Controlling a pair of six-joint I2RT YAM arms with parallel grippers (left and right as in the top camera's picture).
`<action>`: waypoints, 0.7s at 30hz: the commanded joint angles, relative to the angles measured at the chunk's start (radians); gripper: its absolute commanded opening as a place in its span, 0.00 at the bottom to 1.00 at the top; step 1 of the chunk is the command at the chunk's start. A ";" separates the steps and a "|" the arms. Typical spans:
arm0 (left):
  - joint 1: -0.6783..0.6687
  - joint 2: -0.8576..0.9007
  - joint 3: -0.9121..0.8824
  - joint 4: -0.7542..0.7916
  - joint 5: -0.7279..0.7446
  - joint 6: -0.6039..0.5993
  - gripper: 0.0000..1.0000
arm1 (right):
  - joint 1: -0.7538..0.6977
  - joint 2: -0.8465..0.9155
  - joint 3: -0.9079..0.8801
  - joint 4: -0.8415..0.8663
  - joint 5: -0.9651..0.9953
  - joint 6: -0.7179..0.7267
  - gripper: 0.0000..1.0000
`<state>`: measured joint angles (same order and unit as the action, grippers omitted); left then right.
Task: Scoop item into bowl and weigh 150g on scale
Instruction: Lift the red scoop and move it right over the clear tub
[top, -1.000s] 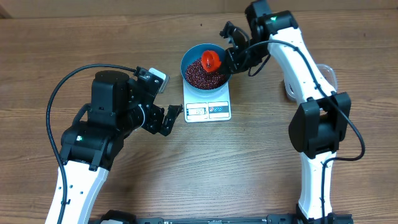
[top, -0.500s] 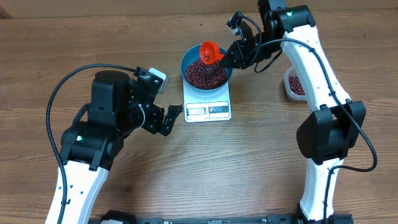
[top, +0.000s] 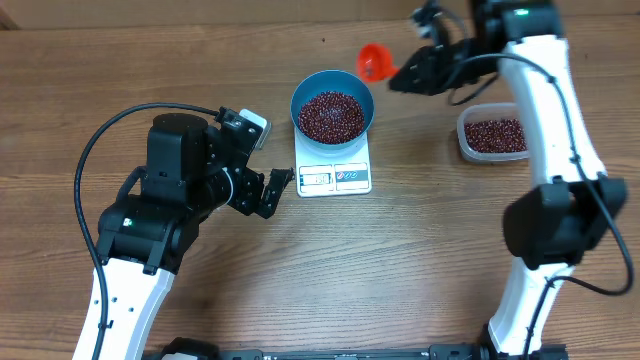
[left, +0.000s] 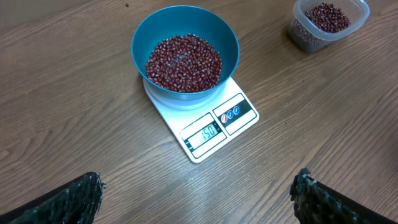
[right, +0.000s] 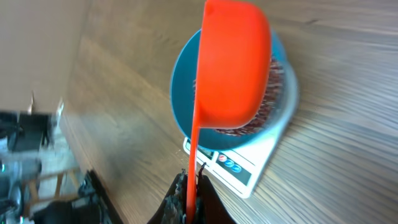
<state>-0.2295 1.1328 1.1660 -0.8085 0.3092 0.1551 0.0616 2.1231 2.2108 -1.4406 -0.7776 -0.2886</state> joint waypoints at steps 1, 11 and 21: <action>-0.006 -0.007 0.018 0.000 -0.003 -0.018 1.00 | -0.118 -0.083 0.037 -0.028 -0.017 -0.002 0.04; -0.006 -0.007 0.018 0.000 -0.004 -0.018 1.00 | -0.423 -0.110 0.037 -0.159 0.185 -0.008 0.04; -0.006 -0.007 0.018 0.000 -0.003 -0.018 1.00 | -0.376 -0.109 0.033 -0.227 0.659 0.059 0.04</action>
<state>-0.2295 1.1328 1.1660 -0.8085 0.3092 0.1551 -0.3637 2.0560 2.2227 -1.6680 -0.2886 -0.2703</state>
